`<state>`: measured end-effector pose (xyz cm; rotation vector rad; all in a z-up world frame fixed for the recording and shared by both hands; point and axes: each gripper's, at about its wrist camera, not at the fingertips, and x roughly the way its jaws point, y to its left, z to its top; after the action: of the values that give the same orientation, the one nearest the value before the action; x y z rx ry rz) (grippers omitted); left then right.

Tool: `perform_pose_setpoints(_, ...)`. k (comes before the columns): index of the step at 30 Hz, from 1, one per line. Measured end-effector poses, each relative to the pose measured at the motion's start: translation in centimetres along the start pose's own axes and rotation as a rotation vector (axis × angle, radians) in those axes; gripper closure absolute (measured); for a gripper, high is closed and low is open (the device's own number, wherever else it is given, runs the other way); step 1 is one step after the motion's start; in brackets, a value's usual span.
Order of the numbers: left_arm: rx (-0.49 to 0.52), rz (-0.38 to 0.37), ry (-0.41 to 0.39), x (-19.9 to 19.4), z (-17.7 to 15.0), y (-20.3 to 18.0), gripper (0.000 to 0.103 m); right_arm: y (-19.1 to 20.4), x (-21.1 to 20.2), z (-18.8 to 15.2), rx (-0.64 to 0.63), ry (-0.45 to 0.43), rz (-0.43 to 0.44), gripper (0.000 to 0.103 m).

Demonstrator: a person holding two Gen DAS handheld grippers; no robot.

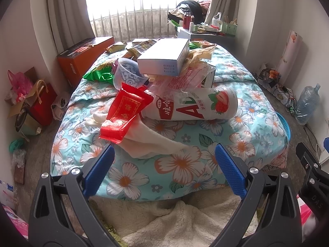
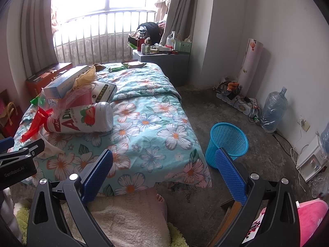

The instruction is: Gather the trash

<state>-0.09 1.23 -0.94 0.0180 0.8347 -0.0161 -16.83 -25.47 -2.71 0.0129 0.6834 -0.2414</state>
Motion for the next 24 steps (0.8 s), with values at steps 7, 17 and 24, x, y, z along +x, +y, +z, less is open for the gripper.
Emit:
perform_pose_setpoints(7, 0.001, 0.002, 0.007, 0.1, -0.3, -0.3, 0.009, 0.0, 0.0, 0.0, 0.000, 0.001, 0.001, 0.006)
perform_pose_setpoints(17, 0.000, 0.005, 0.014, 0.3, -0.1, -0.3, 0.009, 0.8, 1.0, -0.2, -0.010, 0.032, 0.012, 0.006)
perform_pose_setpoints(24, -0.057, 0.028, 0.026, 1.1, 0.6, 1.3, 0.009, 1.8, 2.3, 0.5, -0.034, 0.056, 0.027, 0.006)
